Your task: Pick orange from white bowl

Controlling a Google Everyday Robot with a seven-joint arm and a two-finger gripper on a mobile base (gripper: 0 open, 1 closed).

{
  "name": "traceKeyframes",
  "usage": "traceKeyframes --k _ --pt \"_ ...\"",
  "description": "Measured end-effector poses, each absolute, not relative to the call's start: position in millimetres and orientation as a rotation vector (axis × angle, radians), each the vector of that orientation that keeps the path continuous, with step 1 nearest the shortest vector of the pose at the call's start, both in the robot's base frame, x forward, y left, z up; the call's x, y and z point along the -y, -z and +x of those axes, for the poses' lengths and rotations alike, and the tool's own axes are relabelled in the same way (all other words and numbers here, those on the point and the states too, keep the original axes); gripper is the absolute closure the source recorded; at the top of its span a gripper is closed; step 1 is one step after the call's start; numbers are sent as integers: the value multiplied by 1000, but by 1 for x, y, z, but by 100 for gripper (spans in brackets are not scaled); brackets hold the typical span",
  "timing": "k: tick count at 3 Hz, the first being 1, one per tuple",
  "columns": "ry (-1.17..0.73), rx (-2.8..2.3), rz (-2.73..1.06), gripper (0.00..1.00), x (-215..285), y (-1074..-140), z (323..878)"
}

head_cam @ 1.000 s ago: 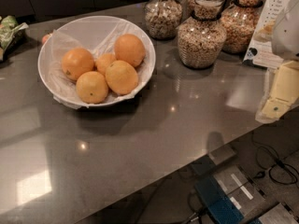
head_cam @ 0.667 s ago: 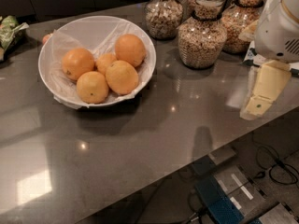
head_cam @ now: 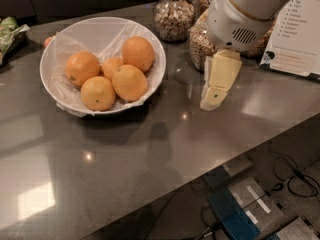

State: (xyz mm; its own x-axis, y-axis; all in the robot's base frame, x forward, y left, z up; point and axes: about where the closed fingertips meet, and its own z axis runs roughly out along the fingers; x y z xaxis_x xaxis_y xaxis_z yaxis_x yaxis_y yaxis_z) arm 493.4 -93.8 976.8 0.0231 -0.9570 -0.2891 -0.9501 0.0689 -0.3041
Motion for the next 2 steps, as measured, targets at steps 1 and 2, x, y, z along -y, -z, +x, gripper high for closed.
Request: traceKeyframes --k 1,2 --pt "22 -1938 -1892 0 94 -977 493" --pt "3 -1900 -1867 0 82 -980 499"
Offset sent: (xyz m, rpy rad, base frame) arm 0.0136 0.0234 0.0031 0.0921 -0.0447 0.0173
